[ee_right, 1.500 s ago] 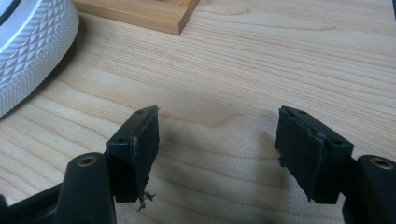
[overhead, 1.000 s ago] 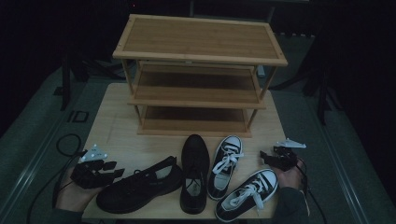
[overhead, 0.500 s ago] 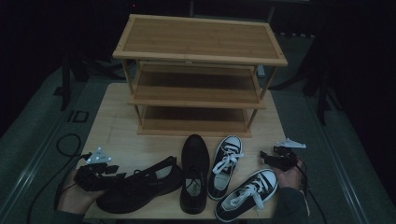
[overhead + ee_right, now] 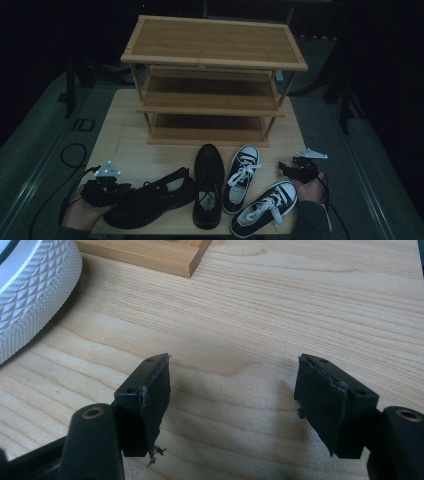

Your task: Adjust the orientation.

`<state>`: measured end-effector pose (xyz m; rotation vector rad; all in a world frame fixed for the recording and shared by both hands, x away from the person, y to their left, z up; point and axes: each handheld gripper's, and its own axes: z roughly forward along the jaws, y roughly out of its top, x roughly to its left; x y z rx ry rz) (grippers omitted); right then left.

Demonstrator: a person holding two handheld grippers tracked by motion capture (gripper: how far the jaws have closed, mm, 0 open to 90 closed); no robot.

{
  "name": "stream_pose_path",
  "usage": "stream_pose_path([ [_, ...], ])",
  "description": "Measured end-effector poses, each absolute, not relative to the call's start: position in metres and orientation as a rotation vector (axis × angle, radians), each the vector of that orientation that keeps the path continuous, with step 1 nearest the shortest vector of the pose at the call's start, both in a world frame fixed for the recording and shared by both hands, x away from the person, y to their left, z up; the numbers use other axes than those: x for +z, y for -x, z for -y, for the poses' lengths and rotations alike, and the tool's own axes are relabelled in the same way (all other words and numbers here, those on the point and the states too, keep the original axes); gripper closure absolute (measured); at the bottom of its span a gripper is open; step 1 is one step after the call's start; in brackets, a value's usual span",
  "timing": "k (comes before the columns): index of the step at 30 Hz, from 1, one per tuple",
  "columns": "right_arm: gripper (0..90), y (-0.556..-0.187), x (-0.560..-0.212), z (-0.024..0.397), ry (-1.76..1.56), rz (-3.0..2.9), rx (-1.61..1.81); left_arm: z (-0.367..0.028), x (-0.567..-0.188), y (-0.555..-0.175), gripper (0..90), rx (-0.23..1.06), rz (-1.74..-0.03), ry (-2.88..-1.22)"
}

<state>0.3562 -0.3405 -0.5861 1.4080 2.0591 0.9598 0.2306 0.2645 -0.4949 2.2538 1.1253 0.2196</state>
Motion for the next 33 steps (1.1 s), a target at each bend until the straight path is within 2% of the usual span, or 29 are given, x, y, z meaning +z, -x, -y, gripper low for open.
stream_pose_path([
  [4, 29.9, -0.356, -0.586, 0.341, -1.408, -2.059, 0.959, -0.263, -0.499, -0.233, 84.3, 0.156, -1.122, -2.275],
  [7, 29.9, -0.356, -0.586, 0.340, -1.408, -2.059, 0.959, -0.261, -0.500, -0.232, 88.9, 0.171, -1.120, -2.298],
  [21, 29.8, -0.356, -0.586, 0.340, -1.409, -2.058, 0.959, -0.264, -0.492, -0.244, 90.0, 0.313, -1.162, -2.289],
  [33, 29.8, -0.356, -0.586, 0.340, -1.409, -2.056, 0.958, -0.254, -0.488, -0.295, 90.0, 0.429, -1.191, -2.292],
])
